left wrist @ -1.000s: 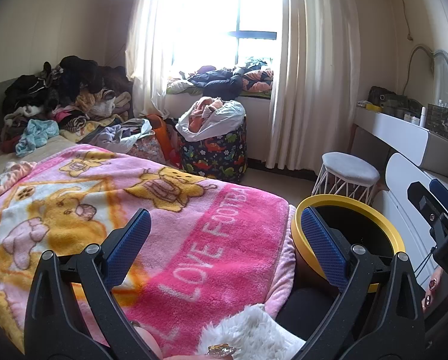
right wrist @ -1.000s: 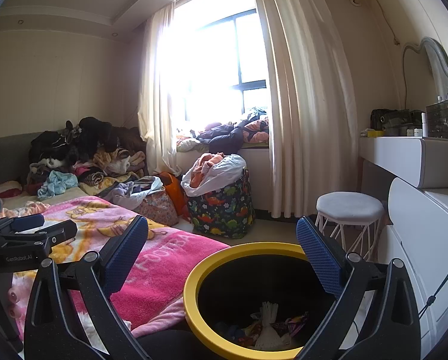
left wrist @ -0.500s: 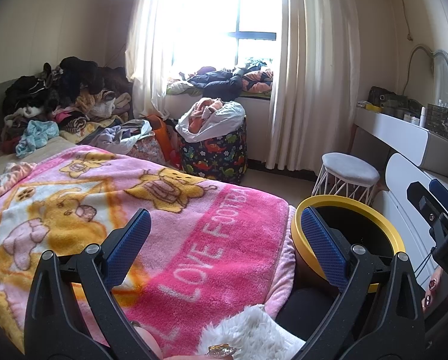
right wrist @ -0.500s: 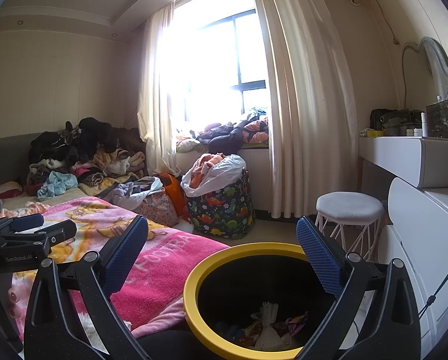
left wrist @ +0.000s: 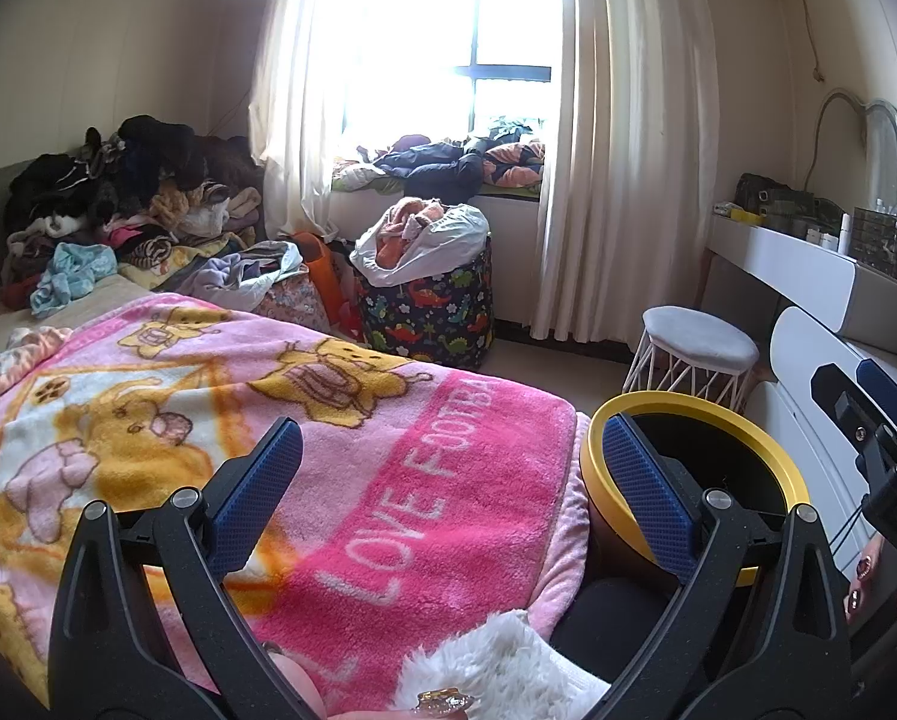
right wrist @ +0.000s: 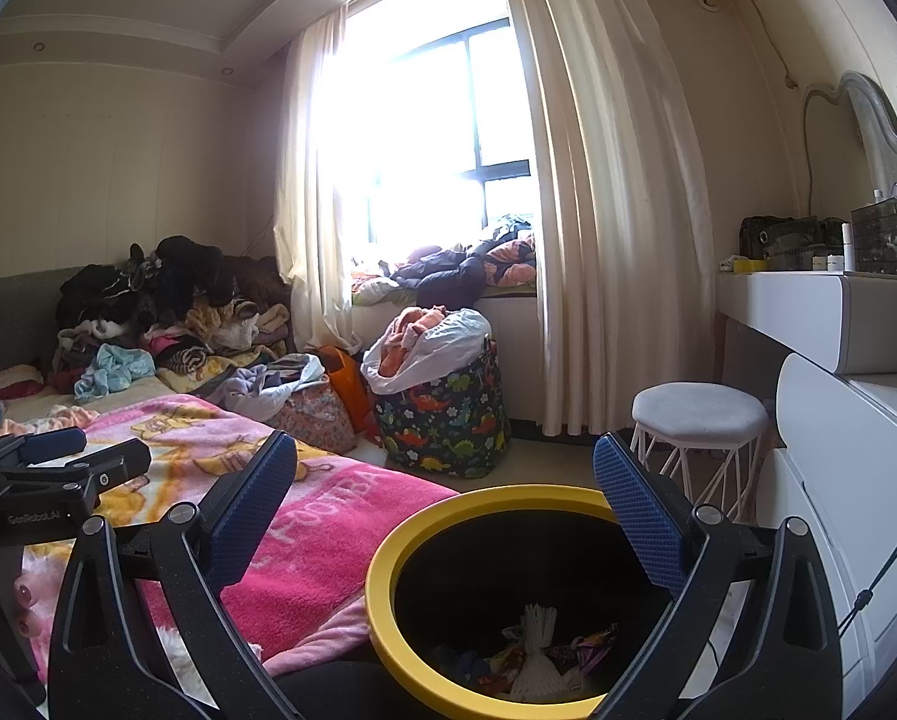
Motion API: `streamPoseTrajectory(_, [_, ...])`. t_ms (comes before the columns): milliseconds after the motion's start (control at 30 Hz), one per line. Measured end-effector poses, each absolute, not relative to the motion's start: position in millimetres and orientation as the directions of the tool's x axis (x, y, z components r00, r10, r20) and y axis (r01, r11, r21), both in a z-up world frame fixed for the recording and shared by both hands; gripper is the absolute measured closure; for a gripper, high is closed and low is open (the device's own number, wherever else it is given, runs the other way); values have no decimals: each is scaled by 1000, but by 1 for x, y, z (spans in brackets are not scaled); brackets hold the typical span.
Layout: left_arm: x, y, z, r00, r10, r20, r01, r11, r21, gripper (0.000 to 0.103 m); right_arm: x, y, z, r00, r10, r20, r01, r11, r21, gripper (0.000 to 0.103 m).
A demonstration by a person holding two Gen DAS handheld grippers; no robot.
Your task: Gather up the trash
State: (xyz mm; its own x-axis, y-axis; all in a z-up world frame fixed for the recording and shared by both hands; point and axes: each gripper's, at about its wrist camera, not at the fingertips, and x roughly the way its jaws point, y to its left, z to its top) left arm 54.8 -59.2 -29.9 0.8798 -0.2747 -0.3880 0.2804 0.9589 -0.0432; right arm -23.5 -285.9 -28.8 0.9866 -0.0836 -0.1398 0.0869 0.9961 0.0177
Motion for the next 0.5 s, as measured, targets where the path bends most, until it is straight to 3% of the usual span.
streamPoseTrajectory(500, [58, -56, -28, 876, -262, -404, 266, 963, -47, 11, -22, -278, -24, 989, -53, -135, 55, 998, 8, 6])
